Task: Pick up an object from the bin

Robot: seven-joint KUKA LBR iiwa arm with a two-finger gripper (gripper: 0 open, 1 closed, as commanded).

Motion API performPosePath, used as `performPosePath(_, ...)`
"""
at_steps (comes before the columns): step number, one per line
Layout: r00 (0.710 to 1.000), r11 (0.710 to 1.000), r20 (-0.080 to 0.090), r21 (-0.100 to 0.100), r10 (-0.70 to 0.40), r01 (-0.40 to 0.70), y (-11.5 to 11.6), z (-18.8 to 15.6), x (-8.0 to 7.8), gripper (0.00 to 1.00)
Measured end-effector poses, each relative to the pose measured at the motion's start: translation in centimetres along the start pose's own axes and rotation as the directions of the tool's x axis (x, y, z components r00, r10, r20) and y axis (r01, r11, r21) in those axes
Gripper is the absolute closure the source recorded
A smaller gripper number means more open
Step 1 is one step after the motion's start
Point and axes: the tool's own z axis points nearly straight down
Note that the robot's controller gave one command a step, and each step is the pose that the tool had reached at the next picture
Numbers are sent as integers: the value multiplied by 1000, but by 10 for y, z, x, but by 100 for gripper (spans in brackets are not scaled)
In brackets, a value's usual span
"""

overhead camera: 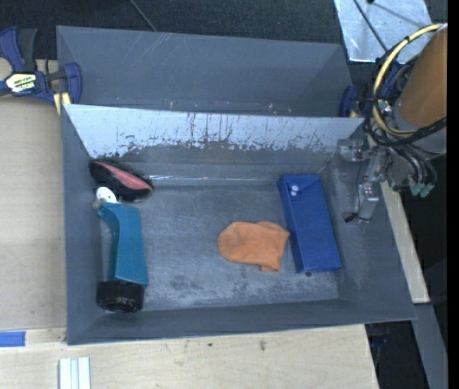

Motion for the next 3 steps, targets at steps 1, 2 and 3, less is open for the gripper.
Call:
performPosePath(1, 1000, 1000, 7, 1, -3, 3, 1, -5, -1, 0)
performPosePath(2, 1000, 1000, 12, 3, -17, 17, 40, 52, -16, 0)
performPosePath(3, 999, 999, 3, -3, 45, -45, 44, 74, -12, 0)
